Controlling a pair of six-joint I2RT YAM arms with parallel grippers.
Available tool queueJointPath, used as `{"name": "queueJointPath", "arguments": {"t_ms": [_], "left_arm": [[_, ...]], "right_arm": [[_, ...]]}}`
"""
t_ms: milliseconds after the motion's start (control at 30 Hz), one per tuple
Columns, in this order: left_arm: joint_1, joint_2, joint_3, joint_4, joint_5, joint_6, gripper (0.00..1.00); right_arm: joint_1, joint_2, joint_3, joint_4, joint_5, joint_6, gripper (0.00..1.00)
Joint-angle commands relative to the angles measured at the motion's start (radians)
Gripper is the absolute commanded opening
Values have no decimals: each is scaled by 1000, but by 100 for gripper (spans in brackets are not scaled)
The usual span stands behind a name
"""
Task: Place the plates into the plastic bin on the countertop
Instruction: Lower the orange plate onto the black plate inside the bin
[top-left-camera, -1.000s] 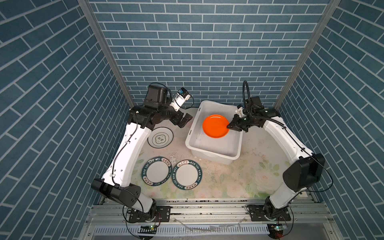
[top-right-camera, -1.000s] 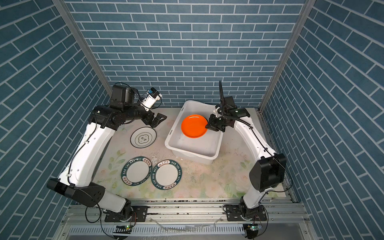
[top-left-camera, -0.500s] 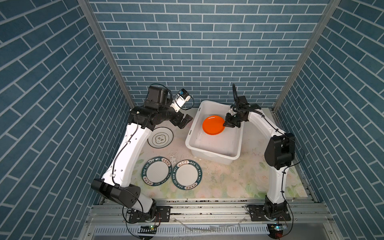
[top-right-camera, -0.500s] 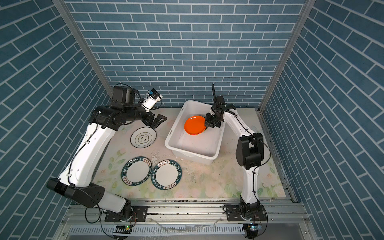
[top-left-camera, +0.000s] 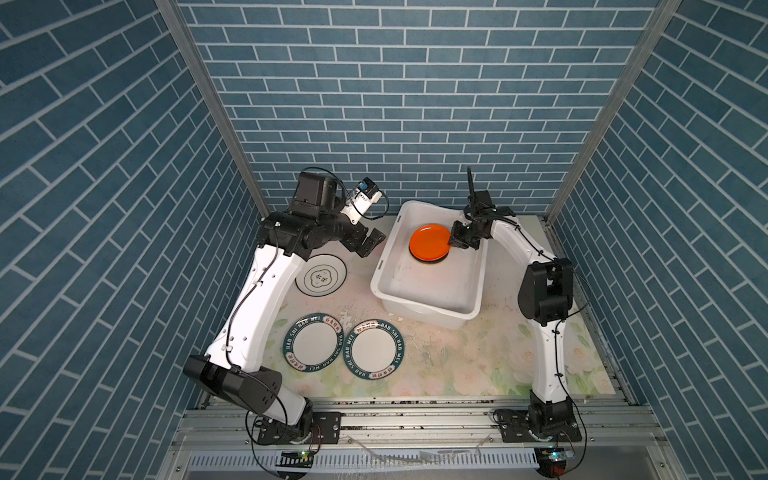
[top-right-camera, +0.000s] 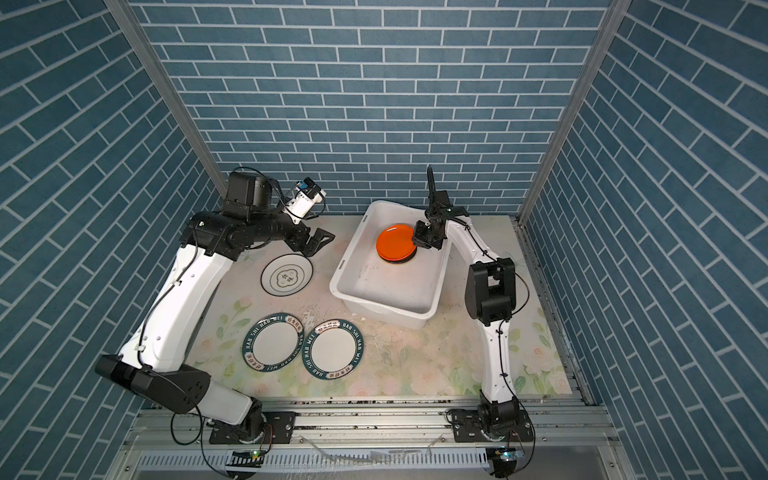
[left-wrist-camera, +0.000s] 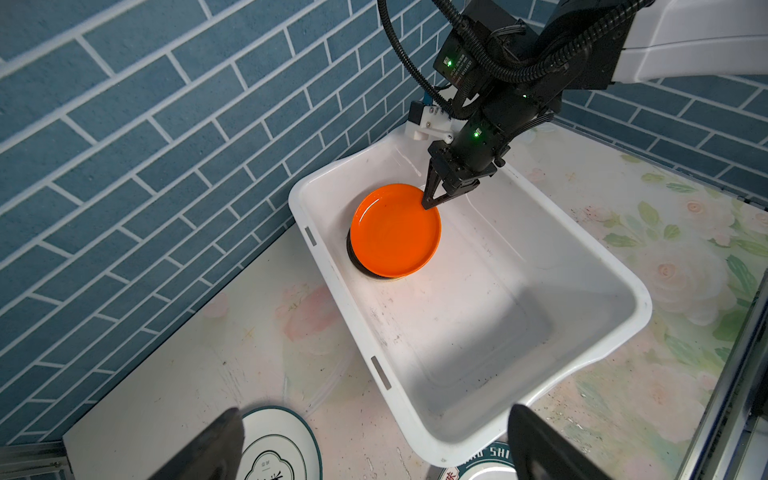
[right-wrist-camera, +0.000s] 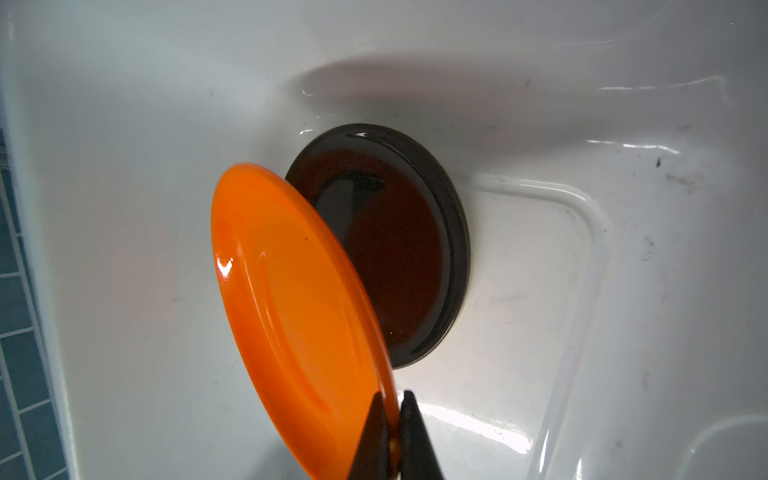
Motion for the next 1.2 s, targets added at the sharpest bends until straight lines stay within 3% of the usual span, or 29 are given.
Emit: {"name": "queueJointPath", "arguments": {"t_ms": [0,1167], "left_arm": [[1,5,0,6,1,8,100],[6,-3,-10,5,8,5,99]], "right_arm": [[-3,24,37,-6,16,12,0],[-19,141,120,-37,39,19,0]]}}
